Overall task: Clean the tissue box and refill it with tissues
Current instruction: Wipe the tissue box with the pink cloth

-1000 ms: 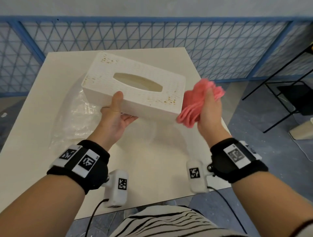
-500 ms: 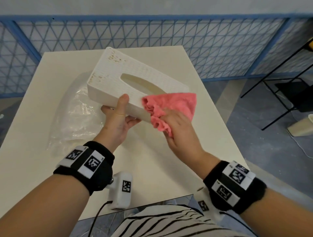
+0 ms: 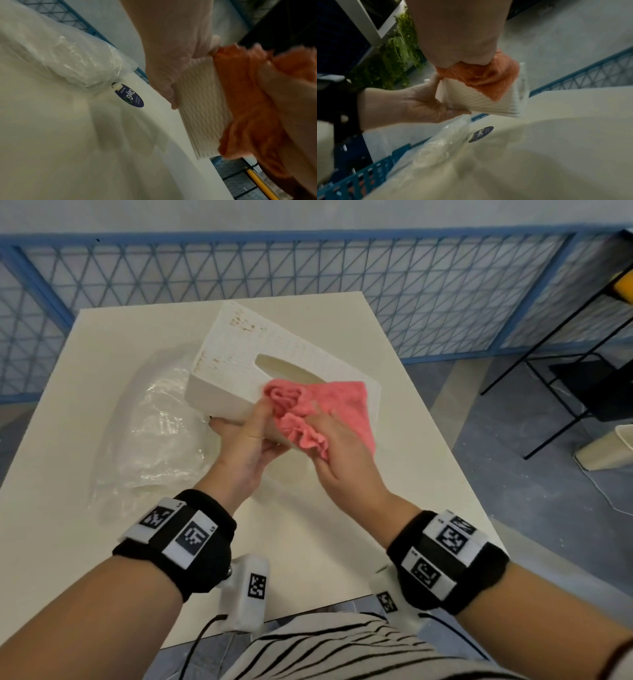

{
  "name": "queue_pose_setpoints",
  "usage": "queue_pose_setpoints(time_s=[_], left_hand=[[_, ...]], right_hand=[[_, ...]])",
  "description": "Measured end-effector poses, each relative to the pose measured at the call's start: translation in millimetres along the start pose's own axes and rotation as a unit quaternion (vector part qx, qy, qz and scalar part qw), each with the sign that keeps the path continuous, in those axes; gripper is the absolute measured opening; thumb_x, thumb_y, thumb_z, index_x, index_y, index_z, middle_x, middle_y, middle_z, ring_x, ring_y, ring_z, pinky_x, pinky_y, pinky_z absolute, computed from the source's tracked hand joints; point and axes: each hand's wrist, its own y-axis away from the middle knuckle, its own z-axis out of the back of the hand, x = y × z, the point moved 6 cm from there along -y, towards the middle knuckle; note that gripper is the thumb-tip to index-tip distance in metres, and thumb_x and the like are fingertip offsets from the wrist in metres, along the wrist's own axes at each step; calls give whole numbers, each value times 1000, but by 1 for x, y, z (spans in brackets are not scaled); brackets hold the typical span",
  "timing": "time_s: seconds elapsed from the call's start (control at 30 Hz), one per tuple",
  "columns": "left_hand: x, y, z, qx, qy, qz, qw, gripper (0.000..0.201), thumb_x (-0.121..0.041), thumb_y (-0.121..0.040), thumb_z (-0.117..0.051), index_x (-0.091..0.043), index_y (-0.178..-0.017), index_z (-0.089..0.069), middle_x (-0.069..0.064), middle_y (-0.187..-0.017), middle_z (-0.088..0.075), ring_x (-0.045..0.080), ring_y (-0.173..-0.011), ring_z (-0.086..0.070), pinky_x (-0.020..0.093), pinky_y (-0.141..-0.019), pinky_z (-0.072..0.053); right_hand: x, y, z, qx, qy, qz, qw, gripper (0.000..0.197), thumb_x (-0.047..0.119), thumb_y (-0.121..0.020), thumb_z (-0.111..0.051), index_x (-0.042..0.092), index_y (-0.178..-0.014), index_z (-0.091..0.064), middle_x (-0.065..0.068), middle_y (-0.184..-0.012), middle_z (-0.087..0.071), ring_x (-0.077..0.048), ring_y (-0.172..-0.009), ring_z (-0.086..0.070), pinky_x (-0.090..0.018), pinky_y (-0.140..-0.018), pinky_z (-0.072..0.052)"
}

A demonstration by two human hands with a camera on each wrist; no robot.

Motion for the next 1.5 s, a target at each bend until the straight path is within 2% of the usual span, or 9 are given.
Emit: queue_pose_setpoints(time_s=[0.23, 0.47, 0.6, 0.83, 0.97, 1.07, 1.23, 1.37, 1.5], left_hand=[[-14, -2, 13, -10, 39, -19, 999, 65, -40, -77, -70, -18, -115, -22, 8, -116, -55, 25, -94, -67, 44, -70, -59], [-12, -2, 17, 45, 5, 32, 998, 61, -42, -78, -64, -19, -116, -22, 6, -116, -49, 28, -102, -63, 45, -72, -59], [-12, -3, 21, 78, -34, 56, 995, 85, -51, -65, -70, -15, -128, -25, 10, -124, -53, 30, -103, -65, 44, -70, -59], [-17, -3, 25, 160, -133, 85, 974, 98, -63, -56, -63, -16, -139, -39, 12, -125, -63, 27, -86, -72, 37, -67, -58], [-22, 2, 15, 171, -192, 76, 964, 56, -60, -76, -54, -22, -118, -57, 8, -103, -69, 18, -68, -71, 30, -62, -58], [-25, 2, 12, 157, -213, 82, 961, 38, -57, -93, -38, -29, -106, -62, -4, -80, -71, 12, -59, -68, 26, -60, -55], [-22, 9, 14, 163, -215, 125, 955, 60, -69, -86, -37, -21, -109, -64, 1, -99, -68, 18, -80, -68, 35, -68, -57], [2, 19, 28, 176, -140, 207, 952, 123, -82, -47, -56, -7, -142, -36, 10, -132, -57, 27, -109, -63, 46, -69, -58], [7, 28, 18, 193, -114, 191, 956, 93, -67, -58, -51, -23, -138, -32, 6, -133, -53, 27, -118, -58, 52, -88, -52]], right_hand=[[-7, -2, 31, 22, 113, 100, 988, 22, 25, -96, -42, 14, -110, -54, -18, -100, -69, -18, -95, -50, -27, -86, -38], [-55, -9, 80, 17, 164, -113, 980, 32, 28, -99, -44, 19, -128, -53, -8, -101, -68, -24, -85, -62, -26, -74, -41], [-58, -17, 87, -9, 77, -170, 982, 17, 40, -100, -37, 36, -102, -53, 4, -72, -65, -16, -54, -60, -28, -51, -47], [-77, -1, 67, -15, -379, -340, 861, 29, 41, -98, -40, 24, -108, -61, 1, -101, -70, -8, -93, -67, -24, -85, -51], [-69, 13, 40, 117, -445, -358, 812, 51, 36, -89, -53, 26, -137, -41, -2, -116, -62, -11, -93, -68, -25, -78, -56], [-74, 21, 26, 142, -484, -366, 782, 80, 32, -77, -74, 28, -145, -31, -3, -136, -53, -18, -115, -60, -35, -100, -47], [-76, 15, 22, 55, -530, -381, 756, 46, 15, -76, -63, 25, -119, -49, 0, -98, -68, -15, -86, -67, -31, -76, -56], [-83, 8, 18, -22, -552, -405, 729, 22, 19, -84, -65, 10, -103, -59, -17, -99, -61, -28, -90, -63, -45, -94, -49], [-79, -6, 10, -100, -571, -388, 717, 48, 18, -93, -58, -3, -133, -44, -26, -126, -55, -34, -115, -58, -45, -104, -45]])
